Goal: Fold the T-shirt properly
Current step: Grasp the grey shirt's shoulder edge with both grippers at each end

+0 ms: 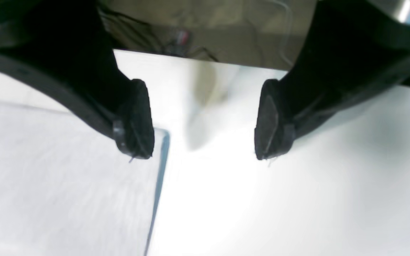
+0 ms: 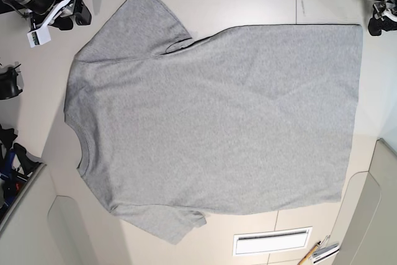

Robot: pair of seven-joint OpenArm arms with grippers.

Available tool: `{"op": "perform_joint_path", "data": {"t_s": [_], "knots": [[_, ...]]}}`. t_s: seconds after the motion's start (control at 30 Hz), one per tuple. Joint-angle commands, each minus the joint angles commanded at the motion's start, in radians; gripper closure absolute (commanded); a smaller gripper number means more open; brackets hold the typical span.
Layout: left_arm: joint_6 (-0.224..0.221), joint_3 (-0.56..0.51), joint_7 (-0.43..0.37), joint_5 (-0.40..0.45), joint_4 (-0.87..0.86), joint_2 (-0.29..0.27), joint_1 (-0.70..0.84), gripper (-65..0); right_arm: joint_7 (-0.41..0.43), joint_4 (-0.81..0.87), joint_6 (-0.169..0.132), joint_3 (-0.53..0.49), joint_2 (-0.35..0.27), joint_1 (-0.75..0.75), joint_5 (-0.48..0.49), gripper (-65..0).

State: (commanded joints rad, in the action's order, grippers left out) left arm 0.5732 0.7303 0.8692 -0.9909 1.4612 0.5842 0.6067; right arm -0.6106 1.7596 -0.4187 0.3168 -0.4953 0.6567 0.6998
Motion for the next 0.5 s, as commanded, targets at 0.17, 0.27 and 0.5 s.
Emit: {"op": "perform_joint_path", "data": {"t_s": [0.17, 0.27, 0.5], "knots": [[0.004, -0.075, 0.021, -0.003, -0.069, 0.0, -0.044, -47.2, 0.0, 0.0, -0.001, 0.0, 0.0, 0.0, 0.0, -33.0], [0.042, -0.131, 0.036, -0.015, -0.069, 0.0, -0.044, -47.2, 0.0, 0.0, -0.001, 0.0, 0.0, 0.0, 0.0, -33.0], [0.053, -0.241, 0.146, -0.016, -0.069, 0.0, -0.041, -47.1, 0.0, 0.0, -0.016, 0.0, 0.0, 0.0, 0.001, -33.0]]}}
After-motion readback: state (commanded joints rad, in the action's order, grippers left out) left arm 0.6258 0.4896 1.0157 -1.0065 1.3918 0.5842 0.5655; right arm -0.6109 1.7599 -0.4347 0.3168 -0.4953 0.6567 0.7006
